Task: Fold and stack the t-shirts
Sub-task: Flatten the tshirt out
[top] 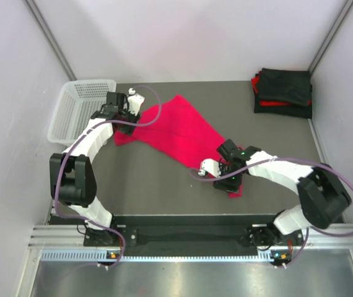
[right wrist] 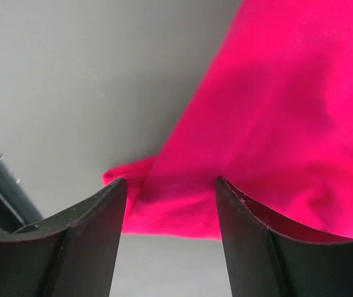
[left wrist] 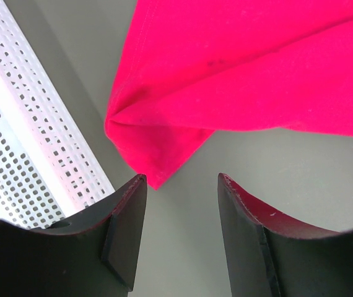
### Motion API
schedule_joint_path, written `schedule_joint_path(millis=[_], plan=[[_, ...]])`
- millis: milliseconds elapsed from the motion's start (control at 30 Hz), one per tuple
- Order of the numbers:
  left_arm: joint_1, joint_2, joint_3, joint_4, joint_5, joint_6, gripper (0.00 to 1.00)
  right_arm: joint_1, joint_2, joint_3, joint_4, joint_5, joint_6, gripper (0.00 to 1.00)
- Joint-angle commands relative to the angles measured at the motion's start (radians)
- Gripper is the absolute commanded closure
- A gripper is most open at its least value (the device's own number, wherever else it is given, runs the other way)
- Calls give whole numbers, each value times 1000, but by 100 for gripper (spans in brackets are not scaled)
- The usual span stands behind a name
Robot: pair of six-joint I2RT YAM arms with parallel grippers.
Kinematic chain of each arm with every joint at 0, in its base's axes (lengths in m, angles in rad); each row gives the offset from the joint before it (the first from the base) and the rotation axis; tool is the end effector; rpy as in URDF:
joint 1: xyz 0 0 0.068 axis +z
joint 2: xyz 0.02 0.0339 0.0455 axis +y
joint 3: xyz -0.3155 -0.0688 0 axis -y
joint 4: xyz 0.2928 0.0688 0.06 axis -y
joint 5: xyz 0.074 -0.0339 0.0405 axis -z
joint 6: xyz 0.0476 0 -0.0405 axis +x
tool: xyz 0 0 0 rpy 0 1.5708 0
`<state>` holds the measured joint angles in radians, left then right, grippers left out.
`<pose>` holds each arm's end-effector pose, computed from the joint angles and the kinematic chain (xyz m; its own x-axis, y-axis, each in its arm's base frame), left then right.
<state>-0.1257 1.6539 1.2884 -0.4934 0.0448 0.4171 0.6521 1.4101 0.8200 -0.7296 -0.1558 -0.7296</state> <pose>0.4169 -0.0548 0.2873 -0.6243 0.4868 -0.6110 0.4453 0.8643 0.2336 0.2151 0.1735 0.1946 -0.1539 -0.9460 -0.2854 -0.9829 0.1760 -0.0536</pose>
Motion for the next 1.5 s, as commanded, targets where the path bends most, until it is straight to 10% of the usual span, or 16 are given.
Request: schedule_joint_path(millis=[0, 100, 233, 333, 567, 1333, 1467], plan=[[5, -20, 34, -10, 9, -12, 45, 24, 98, 34, 47, 18, 24, 41], [5, -28, 23, -11, 1, 6, 45, 30, 107, 38, 76, 36, 56, 46], [5, -39, 23, -13, -3, 11, 46, 34, 52, 60, 50, 119, 67, 91], [5, -52, 14, -16, 3, 23, 46, 34, -66, 125, -8, 185, 39, 100], [5, -94, -57, -36, 44, 139, 45, 34, -270, 395, -60, 266, -79, 100], [12, 216, -98, 116, -91, 405, 49, -12, -88, 465, 29, 338, -63, 100], [23, 302, -20, 64, -85, 397, 70, -37, -76, 461, 35, 340, -57, 100]])
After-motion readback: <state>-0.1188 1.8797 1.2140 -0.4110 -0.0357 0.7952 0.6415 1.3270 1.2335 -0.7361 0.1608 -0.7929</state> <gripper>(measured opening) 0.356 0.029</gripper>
